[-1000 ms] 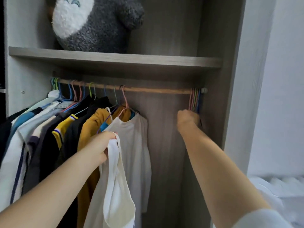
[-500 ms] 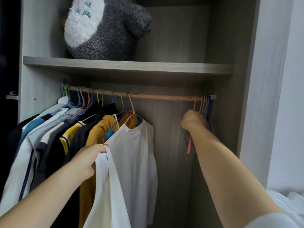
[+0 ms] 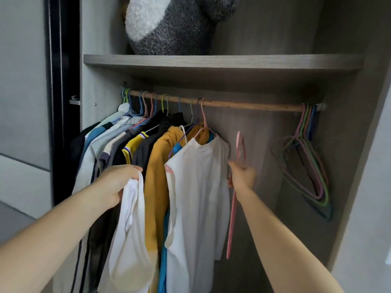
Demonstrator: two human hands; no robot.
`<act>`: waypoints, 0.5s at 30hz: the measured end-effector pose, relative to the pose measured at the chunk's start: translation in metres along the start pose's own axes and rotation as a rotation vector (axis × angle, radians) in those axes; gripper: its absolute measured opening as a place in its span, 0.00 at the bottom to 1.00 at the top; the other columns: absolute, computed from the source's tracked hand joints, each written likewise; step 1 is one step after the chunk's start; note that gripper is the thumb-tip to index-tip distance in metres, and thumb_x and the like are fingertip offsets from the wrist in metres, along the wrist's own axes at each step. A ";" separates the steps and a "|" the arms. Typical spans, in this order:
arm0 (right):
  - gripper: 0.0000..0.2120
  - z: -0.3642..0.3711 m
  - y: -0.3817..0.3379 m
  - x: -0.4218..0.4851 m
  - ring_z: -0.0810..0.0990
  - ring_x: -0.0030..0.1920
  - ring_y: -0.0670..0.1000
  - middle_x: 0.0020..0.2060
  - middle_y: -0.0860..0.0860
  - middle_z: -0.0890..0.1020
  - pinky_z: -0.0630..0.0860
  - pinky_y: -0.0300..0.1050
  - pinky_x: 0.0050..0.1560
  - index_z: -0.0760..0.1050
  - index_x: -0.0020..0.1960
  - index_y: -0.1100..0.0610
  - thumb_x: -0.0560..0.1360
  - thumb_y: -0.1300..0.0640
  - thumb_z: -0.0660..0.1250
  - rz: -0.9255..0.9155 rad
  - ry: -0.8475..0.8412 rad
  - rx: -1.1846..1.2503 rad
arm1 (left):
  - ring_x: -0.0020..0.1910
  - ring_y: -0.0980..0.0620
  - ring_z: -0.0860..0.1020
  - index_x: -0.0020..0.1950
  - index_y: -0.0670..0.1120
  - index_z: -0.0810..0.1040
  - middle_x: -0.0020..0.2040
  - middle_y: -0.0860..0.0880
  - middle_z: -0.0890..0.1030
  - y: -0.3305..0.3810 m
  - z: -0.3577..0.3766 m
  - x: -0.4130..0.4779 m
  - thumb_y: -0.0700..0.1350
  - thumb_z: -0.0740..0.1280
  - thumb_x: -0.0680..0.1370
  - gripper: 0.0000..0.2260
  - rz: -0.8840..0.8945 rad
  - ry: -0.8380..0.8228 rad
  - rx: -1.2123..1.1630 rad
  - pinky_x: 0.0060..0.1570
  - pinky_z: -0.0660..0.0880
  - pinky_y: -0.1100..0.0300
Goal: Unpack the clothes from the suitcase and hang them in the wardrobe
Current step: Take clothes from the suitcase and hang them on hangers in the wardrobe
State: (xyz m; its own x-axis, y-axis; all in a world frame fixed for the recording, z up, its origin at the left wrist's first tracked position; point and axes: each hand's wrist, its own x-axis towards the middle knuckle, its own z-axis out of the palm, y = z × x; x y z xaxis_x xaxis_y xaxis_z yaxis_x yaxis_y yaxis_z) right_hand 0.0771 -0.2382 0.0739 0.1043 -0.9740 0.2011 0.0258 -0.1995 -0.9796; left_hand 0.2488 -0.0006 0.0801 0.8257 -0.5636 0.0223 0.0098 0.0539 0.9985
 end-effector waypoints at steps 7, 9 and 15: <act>0.20 0.028 0.004 -0.037 0.71 0.32 0.47 0.35 0.46 0.72 0.69 0.41 0.33 0.74 0.53 0.53 0.75 0.37 0.62 0.310 -0.157 0.241 | 0.34 0.48 0.75 0.42 0.45 0.79 0.38 0.44 0.77 -0.010 -0.047 -0.019 0.31 0.61 0.75 0.12 -0.056 0.087 0.089 0.25 0.74 0.64; 0.12 0.033 -0.006 -0.070 0.68 0.28 0.46 0.30 0.45 0.69 0.66 0.40 0.29 0.69 0.43 0.50 0.79 0.43 0.59 0.245 -0.197 0.292 | 0.34 0.48 0.75 0.40 0.45 0.79 0.38 0.44 0.77 -0.015 -0.060 -0.026 0.31 0.61 0.75 0.12 -0.087 0.135 0.083 0.22 0.74 0.65; 0.19 0.027 -0.044 -0.172 0.57 0.22 0.45 0.22 0.46 0.61 0.54 0.40 0.24 0.63 0.33 0.51 0.82 0.48 0.55 0.138 -0.421 0.627 | 0.34 0.50 0.75 0.42 0.44 0.78 0.39 0.47 0.76 -0.032 -0.081 -0.046 0.31 0.60 0.76 0.11 -0.173 0.198 0.051 0.21 0.74 0.66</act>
State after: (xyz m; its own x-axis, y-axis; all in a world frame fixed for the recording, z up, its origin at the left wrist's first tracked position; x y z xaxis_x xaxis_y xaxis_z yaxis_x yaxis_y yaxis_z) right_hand 0.0846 -0.0591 0.0826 0.5140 -0.8376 0.1850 0.5308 0.1412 -0.8356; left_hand 0.2559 0.0904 0.0436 0.9085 -0.3883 -0.1545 0.1364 -0.0738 0.9879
